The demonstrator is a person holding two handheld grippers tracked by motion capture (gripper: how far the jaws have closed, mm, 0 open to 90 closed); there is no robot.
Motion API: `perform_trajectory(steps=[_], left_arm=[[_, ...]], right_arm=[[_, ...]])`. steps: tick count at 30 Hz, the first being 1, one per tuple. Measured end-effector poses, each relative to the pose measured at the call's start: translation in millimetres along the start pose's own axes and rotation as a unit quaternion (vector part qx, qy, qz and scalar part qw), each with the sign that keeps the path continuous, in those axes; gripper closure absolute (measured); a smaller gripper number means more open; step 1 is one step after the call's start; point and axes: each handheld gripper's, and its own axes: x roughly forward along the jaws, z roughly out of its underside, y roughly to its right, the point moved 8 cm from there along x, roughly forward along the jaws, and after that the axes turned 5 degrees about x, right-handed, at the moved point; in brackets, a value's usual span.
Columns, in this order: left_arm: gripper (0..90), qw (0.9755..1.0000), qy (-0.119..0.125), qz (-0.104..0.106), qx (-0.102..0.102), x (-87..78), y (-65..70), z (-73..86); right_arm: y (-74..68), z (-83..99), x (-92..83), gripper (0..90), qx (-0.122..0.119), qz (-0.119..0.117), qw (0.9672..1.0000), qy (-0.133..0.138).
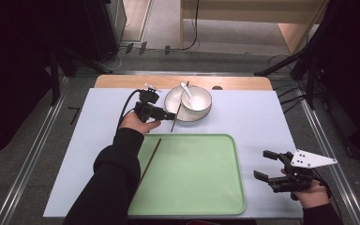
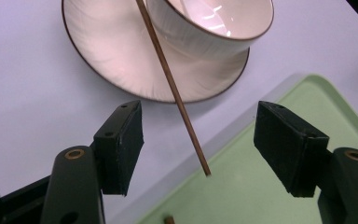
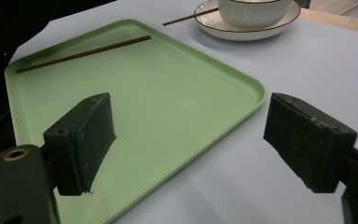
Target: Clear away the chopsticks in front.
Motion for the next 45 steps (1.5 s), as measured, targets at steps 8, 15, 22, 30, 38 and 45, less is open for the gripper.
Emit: perform_trajectory(steps=[8,15,22,30,38,45], left_arm=[[39.8,0.9998,-0.017,-0.012,-0.006,23.1,-8.6,-18.2],[45.4,0.9983,-0.043,-0.039,0.003,48.8,-13.8,-19.4],[53.9,0.9979,-0.036,-0.054,-0.003,63.6,-20.6,-19.3],[65.7,0.9968,-0.046,-0.061,-0.024,76.9,-25.5,-15.5],[81.8,0.9946,-0.039,-0.058,-0.077,80.5,-27.6,-17.2],[86.3,0.9917,-0.036,-0.050,-0.113,79.9,-29.7,-18.8]], right_arm=[[-0.9,0.2,-1.5,16.5,0.001,0.000,1.0000,0.002],[-1.0,1.5,-3.3,16.5,0.003,0.000,1.0000,0.002],[-1.0,3.2,-6.5,16.4,0.003,0.002,1.0000,0.003],[-1.1,3.5,-8.1,16.5,0.006,0.005,1.0000,0.005],[-1.3,3.8,-8.6,16.5,0.006,0.004,1.0000,0.006],[-1.8,2.9,-7.5,16.5,0.005,0.002,1.0000,0.006]])
